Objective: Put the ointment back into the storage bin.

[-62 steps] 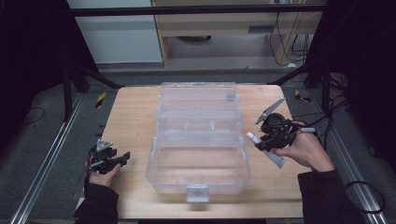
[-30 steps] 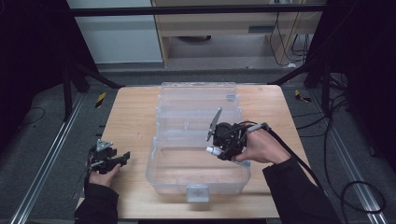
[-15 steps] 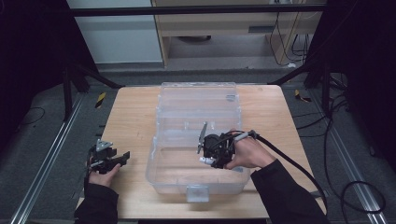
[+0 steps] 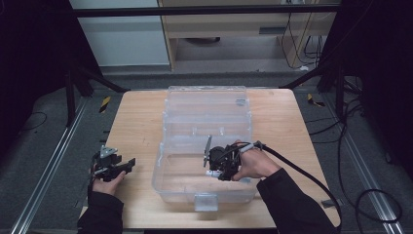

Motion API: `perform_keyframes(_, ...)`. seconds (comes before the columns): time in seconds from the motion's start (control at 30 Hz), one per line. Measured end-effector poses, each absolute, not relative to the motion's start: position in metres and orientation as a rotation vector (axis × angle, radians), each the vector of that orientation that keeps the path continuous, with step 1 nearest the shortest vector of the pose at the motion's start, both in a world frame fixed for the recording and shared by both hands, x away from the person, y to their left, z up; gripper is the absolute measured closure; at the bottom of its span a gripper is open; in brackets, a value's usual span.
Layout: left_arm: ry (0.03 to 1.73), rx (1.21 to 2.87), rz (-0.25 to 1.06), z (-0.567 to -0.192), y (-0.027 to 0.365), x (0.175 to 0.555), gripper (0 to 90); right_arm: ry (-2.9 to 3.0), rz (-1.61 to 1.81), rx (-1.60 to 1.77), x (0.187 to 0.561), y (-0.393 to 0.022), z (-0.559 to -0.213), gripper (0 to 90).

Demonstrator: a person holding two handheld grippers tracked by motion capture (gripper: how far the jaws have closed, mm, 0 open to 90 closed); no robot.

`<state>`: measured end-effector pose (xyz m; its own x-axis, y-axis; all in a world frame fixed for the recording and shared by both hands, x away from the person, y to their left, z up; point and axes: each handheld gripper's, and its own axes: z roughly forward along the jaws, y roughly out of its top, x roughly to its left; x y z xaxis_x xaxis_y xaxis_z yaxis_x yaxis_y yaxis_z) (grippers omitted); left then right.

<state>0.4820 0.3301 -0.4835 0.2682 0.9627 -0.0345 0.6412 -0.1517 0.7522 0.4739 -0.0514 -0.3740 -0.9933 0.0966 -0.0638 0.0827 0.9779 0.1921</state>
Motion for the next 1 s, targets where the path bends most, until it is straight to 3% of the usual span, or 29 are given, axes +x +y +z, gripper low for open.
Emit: perform_keyframes(1.0,1.451,1.879,0.623,-0.484,0.330,0.482,38.8,3.104,0.210,0.125,0.482,-0.041,-0.416,69.8)
